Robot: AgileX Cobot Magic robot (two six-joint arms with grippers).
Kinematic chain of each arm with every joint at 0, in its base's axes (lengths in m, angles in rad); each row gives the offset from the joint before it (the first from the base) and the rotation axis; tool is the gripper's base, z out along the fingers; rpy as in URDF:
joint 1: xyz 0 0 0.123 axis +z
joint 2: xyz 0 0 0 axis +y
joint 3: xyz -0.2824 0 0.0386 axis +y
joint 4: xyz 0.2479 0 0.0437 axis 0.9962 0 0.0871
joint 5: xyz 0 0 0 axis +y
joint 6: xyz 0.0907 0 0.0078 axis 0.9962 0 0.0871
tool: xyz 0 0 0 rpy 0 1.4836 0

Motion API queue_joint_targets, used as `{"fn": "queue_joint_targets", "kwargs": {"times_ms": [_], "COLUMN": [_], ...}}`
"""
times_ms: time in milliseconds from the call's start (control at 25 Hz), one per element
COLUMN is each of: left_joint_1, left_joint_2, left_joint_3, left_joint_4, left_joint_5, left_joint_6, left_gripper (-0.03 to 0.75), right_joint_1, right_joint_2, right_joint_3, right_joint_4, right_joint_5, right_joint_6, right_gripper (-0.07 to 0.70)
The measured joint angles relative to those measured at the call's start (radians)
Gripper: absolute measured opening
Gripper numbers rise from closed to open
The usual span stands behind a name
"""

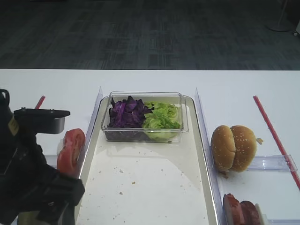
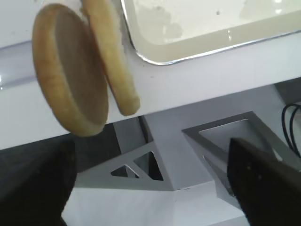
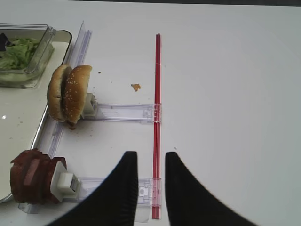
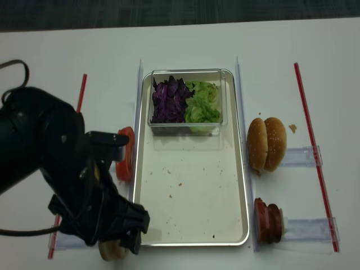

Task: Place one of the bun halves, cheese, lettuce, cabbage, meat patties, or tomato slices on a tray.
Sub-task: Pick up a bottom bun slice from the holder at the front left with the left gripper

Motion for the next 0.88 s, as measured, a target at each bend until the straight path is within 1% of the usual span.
{"fn": "queue_joint_targets", "kwargs": {"times_ms": [200,400,800,880], "left_joint_1": [-0.005,-0.005,-0.005,-0.005], "left_joint_2": [0.000,0.000,0.000,0.000], "left_joint_3": [-0.037,-0.038,-0.038,-0.038], "left_joint_4": [0.018,0.023,0.023,0.023], "left_joint_5": [-0.002,-0.016,-0.020,-0.027], "left_joint_6": [-0.033,-0.057,-0.059,-0.060], "left_gripper": [0.598,0.598,0.598,0.598], "right_joint_1": [0.000,0.000,0.000,0.000], "right_joint_2": [0.000,0.000,0.000,0.000], "right_joint_3": [0.000,0.000,0.000,0.000], "right_joint_4": [0.000,0.000,0.000,0.000], "right_joint_5": [0.000,0.000,0.000,0.000], "right_joint_6": [0.000,0.000,0.000,0.000], "right_gripper": [0.193,0.193,0.193,0.193]}}
